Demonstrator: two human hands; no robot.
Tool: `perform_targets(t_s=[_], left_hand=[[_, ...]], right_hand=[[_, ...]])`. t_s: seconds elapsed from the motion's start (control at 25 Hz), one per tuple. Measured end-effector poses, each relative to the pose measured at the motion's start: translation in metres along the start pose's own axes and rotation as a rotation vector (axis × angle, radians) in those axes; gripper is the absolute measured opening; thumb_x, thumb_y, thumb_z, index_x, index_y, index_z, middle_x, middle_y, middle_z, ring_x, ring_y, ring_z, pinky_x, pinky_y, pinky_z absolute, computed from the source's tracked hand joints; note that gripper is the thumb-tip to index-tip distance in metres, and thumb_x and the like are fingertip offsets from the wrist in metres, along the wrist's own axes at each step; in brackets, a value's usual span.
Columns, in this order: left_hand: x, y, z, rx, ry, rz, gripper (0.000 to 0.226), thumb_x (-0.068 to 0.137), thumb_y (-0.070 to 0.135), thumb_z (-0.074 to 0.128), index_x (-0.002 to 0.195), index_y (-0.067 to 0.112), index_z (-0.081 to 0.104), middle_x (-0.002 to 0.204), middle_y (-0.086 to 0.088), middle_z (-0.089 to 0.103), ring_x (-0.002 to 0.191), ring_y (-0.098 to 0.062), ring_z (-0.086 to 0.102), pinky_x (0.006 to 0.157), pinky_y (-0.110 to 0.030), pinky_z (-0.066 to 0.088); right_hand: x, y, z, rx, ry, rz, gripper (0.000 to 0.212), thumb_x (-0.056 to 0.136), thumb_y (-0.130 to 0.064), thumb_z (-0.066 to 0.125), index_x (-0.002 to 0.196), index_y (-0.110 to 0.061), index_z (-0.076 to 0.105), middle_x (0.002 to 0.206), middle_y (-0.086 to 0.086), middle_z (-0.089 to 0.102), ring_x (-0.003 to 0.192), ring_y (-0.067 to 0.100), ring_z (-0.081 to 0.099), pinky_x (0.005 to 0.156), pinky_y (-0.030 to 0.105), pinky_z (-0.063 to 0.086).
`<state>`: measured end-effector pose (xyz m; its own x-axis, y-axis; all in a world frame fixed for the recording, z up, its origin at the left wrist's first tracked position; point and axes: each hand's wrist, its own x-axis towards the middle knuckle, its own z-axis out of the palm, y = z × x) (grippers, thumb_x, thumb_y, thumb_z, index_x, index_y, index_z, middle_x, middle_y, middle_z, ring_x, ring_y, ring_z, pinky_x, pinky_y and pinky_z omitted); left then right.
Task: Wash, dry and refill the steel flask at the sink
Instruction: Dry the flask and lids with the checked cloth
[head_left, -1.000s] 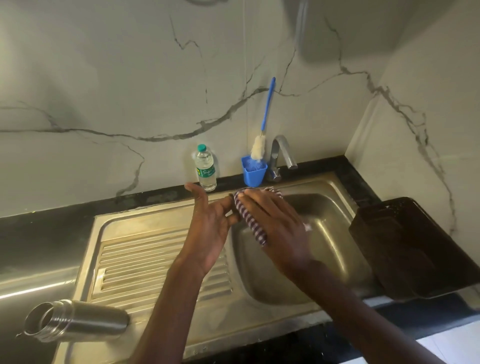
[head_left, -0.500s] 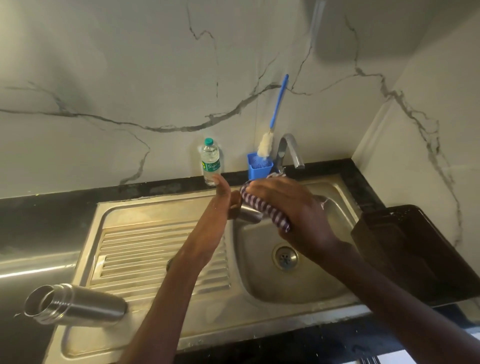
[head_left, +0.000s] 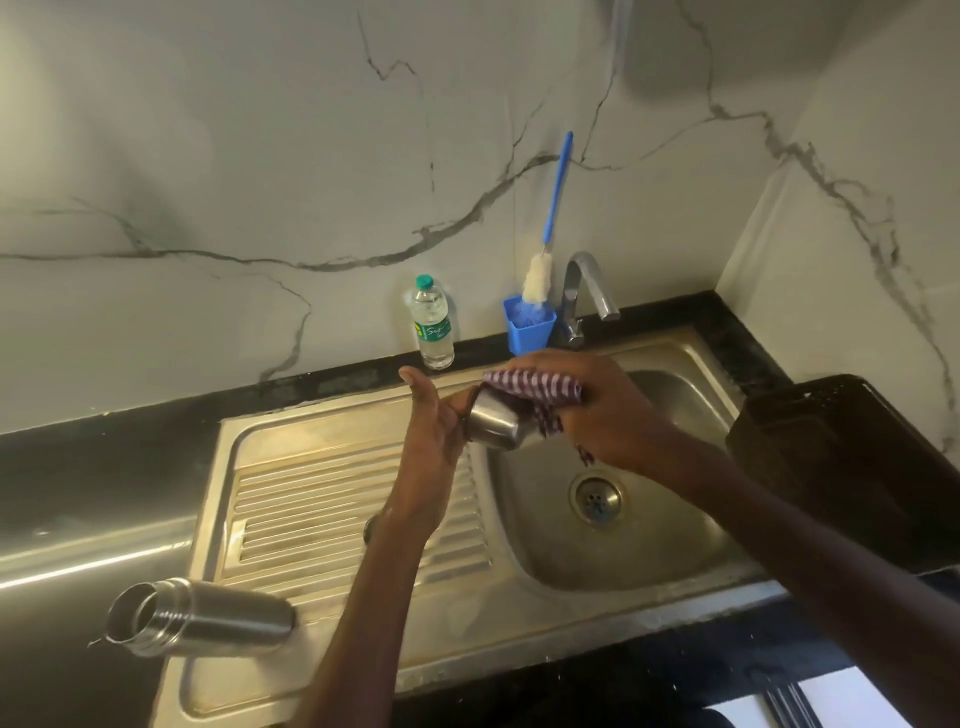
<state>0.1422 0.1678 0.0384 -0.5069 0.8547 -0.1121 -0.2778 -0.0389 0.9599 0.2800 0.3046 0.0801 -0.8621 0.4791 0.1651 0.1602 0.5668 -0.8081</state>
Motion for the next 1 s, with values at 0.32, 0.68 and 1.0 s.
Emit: perform_targets(t_s=[0.32, 0.68, 1.0], left_hand=[[-0.004, 0.004, 0.023, 0.053, 0.043, 0.034, 0.104, 0.082, 0.088, 0.017, 0.136, 0.009, 0.06, 0.125, -0.011, 0.074, 0.12, -0.023, 0.07, 0.099, -0.035, 0.057], [-0.01, -0.034, -0.017, -0.118, 0.089, -0.217, 0.124, 0.075, 0.095, 0.017, 0.134, -0.004, 0.064, 0.127, -0.025, 0.071, 0.128, -0.036, 0.063, 0.127, -0.05, 0.017], [-0.018, -0.003, 0.019, -0.397, 0.173, -0.243, 0.107, 0.09, 0.087, 0.028, 0.128, -0.007, 0.062, 0.102, -0.02, 0.077, 0.087, -0.024, 0.077, 0.081, -0.028, 0.061]], right_hand=[[-0.004, -0.004, 0.023, 1.046, 0.024, 0.857, 0.032, 0.091, 0.013, 0.049, 0.116, -0.002, 0.064, 0.09, 0.015, 0.079, 0.088, 0.031, 0.075, 0.074, 0.042, 0.064], [-0.027, -0.013, 0.011, 0.546, 0.492, 0.399, 0.035, 0.098, 0.002, 0.058, 0.126, -0.017, 0.061, 0.114, 0.003, 0.069, 0.092, -0.001, 0.068, 0.072, 0.019, 0.057], [-0.018, 0.025, 0.073, -0.101, 0.099, -0.071, 0.087, 0.081, 0.011, 0.061, 0.16, -0.014, 0.035, 0.164, 0.006, 0.038, 0.154, 0.022, 0.032, 0.126, 0.047, 0.028]])
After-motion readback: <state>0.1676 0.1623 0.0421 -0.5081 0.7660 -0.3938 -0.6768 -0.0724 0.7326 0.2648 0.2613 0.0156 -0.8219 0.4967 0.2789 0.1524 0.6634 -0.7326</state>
